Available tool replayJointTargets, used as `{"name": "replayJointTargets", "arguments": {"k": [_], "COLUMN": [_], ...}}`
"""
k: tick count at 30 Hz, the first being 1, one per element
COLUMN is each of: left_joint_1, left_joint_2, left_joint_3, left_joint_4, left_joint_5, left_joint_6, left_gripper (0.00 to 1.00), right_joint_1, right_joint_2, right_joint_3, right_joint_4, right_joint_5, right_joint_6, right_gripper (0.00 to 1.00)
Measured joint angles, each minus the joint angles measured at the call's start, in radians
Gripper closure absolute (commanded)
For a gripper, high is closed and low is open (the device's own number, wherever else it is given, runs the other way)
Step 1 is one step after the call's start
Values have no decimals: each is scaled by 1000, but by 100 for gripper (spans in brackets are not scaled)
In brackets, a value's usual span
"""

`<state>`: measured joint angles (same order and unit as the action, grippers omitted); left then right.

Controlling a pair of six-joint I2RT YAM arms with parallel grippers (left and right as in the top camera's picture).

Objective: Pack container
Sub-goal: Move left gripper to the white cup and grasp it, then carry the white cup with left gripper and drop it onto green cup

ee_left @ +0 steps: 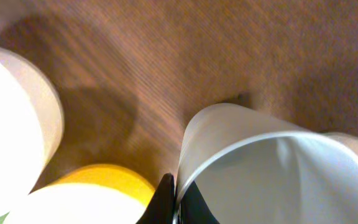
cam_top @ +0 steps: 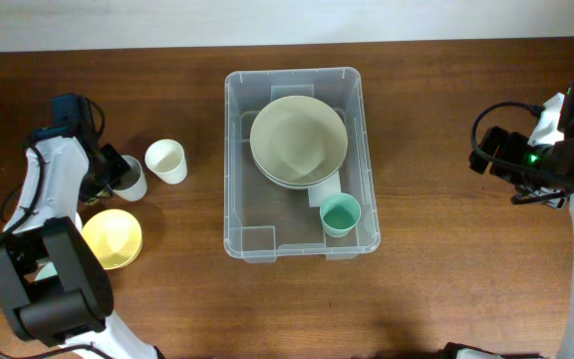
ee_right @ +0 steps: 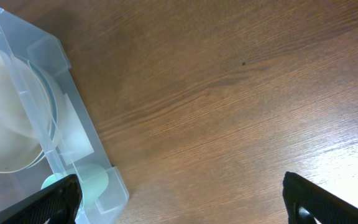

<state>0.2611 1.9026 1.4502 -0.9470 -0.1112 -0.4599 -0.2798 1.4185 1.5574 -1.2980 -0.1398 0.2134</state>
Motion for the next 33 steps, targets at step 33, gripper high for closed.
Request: {"name": "replayJointTargets", "arguments": {"k": [33], "left_joint_1": [-993], "left_joint_2": [-1], "left_joint_3": [577], "left_joint_4": [-423], "left_joint_5": [183], "left_joint_6": [200], "left_gripper": [99], "right_joint_1": [-192], "right_joint_2": [0], "right_joint_3": [0], "right_joint_4": [-41], "right_joint_5": [16], "right_joint_6": [45], "right_gripper": [1]}}
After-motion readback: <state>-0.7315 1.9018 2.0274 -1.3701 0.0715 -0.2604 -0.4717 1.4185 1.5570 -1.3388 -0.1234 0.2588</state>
